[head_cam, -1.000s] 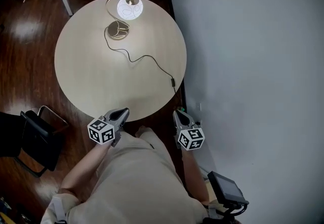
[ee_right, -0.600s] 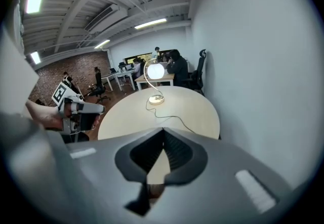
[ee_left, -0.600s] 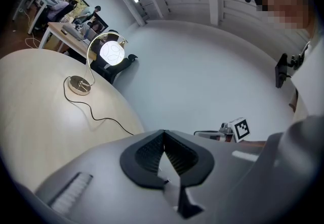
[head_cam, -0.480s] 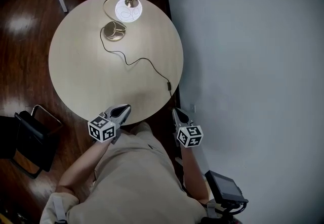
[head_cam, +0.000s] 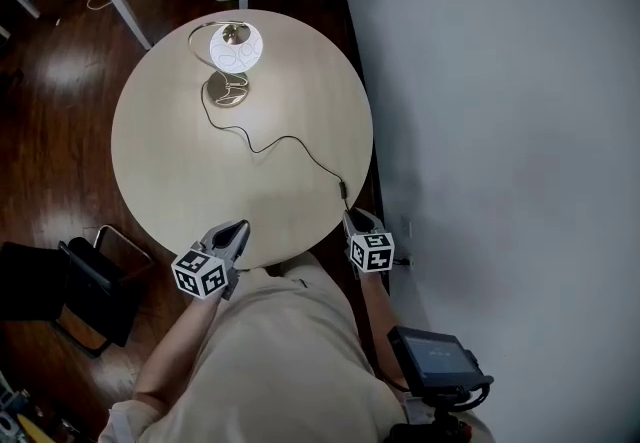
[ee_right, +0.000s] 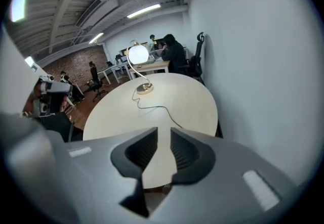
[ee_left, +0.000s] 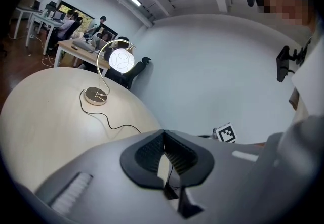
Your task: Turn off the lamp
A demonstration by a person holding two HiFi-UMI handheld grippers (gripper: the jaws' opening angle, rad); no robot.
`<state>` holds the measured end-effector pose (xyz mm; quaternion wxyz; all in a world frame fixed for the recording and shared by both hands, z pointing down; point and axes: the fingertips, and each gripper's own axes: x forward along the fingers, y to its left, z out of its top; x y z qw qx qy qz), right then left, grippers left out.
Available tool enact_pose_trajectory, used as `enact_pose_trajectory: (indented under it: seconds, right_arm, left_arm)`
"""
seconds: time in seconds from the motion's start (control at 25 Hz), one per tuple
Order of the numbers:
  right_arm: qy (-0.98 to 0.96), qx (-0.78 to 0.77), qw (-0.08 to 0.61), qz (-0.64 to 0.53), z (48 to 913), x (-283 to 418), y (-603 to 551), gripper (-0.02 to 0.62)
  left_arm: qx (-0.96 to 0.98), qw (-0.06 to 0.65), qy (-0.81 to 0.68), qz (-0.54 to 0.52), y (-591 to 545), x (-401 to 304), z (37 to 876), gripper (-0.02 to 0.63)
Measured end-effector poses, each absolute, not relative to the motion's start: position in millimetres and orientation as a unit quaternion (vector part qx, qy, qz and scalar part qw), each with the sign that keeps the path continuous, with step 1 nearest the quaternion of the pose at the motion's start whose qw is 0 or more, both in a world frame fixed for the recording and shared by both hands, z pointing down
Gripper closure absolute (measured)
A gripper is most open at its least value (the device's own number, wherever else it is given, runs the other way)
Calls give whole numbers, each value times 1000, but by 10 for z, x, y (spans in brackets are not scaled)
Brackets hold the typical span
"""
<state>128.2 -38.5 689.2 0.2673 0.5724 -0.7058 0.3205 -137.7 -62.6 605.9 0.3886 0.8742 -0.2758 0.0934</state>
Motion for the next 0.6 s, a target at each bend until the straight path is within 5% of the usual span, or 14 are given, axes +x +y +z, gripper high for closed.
enact_pose_trajectory:
  seconds: [0.6]
  right_arm:
    - [-677,532,336,382,8339,1932,-846,464]
  left_arm:
    - [843,381,-348,152,-917,-949,5991,628]
